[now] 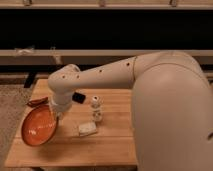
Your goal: Pick up the ceramic bowl
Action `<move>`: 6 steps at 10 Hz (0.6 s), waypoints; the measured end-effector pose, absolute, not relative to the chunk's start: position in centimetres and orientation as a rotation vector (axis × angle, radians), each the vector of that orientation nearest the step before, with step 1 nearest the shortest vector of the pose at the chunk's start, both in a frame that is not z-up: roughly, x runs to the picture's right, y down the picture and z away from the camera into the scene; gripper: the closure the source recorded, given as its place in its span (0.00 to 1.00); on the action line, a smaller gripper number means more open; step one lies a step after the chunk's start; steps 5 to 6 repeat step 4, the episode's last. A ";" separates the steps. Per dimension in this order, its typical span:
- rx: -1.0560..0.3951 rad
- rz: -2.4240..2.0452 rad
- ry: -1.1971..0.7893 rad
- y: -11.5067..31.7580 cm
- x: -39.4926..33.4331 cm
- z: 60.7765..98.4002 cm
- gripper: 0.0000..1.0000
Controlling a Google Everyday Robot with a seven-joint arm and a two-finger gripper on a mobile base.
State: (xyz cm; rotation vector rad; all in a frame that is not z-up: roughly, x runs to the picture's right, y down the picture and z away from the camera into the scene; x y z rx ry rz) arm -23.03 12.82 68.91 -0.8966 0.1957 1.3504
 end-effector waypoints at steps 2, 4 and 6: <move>-0.922 1.328 0.148 11.4 -22.6 67.5 1.00; -0.926 1.320 0.143 11.3 -22.7 67.3 1.00; -0.926 1.320 0.143 11.3 -22.7 67.3 1.00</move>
